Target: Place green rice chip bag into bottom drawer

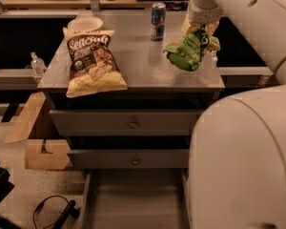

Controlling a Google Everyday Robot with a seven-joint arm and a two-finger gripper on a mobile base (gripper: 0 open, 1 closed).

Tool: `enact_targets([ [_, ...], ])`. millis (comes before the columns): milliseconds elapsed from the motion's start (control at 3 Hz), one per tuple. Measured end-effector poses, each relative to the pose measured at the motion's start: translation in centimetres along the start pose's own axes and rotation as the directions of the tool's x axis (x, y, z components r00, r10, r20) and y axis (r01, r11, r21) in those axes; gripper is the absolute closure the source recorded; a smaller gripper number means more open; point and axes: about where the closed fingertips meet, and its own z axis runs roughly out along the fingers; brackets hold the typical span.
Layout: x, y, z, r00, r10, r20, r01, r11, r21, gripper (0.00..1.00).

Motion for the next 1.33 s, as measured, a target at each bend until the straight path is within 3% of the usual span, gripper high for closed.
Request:
enact_targets([
  [333,1.3,-0.7,-3.7,1.0,-0.008,0.021,0.009,0.9994,-0.034,1.0],
  [667,4.7,-1.9,-7.3,0.999,0.026,0.032,-0.022,0.9938,-0.109,1.0],
  [1000,8.4,-3.0,-8.3,0.998,0.068,0.012,-0.066,0.9887,-0.135,1.0],
  [1333,8.3,-2.9,-7.8,0.998,0.066,0.004,-0.065,0.9886,-0.136,1.0],
])
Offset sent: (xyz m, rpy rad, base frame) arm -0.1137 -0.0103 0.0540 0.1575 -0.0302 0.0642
